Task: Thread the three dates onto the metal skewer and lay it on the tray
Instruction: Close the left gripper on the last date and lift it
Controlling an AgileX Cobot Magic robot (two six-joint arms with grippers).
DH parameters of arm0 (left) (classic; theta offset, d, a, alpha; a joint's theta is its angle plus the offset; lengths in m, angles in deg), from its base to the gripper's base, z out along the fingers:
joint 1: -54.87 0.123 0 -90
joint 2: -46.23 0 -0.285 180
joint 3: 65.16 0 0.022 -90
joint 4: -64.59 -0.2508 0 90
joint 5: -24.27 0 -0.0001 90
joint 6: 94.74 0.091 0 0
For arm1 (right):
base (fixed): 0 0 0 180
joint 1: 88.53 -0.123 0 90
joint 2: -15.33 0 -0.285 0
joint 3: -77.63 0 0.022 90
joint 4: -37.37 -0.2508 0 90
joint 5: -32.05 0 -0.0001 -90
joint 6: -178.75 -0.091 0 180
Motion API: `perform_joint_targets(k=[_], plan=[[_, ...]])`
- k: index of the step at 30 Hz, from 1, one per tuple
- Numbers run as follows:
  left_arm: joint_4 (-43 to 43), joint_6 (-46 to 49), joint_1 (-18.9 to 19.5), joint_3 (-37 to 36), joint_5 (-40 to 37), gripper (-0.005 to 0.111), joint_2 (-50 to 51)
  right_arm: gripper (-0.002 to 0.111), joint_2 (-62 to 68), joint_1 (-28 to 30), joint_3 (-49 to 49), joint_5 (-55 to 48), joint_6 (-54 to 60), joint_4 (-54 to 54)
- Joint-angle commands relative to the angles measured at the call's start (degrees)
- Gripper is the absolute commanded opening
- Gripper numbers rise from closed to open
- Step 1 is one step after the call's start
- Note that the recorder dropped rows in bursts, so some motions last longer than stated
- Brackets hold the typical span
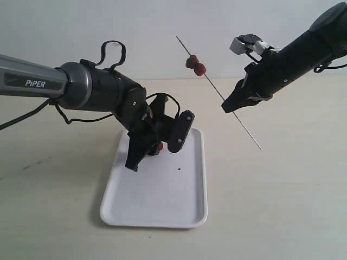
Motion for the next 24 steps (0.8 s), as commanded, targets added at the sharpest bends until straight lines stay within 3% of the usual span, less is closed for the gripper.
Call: perform_joint_targets(k=[1, 8, 12, 24], plan=[[0.91, -0.8, -0.4, -0.03, -1.7, 0.039, 0.74, 0.0, -0.51, 0.05, -0.6, 0.34, 0.23, -0.76], [0.91, -0.8, -0.4, -0.03, -1.84, 0.038, 0.74, 0.0, -0.51, 0.05, -0.6, 0.34, 0.44, -1.12], [0.91, -0.8, -0.4, -0.03, -1.84, 0.03, 0.74, 0.0, -0.51, 0.05, -0.6, 0.34, 0.44, -1.12], [0.91, -0.8, -0.4, -0.03, -1.84, 0.03, 0.74, 0.0, -0.51, 0.05, -0.6, 0.45, 0.82, -1.44]])
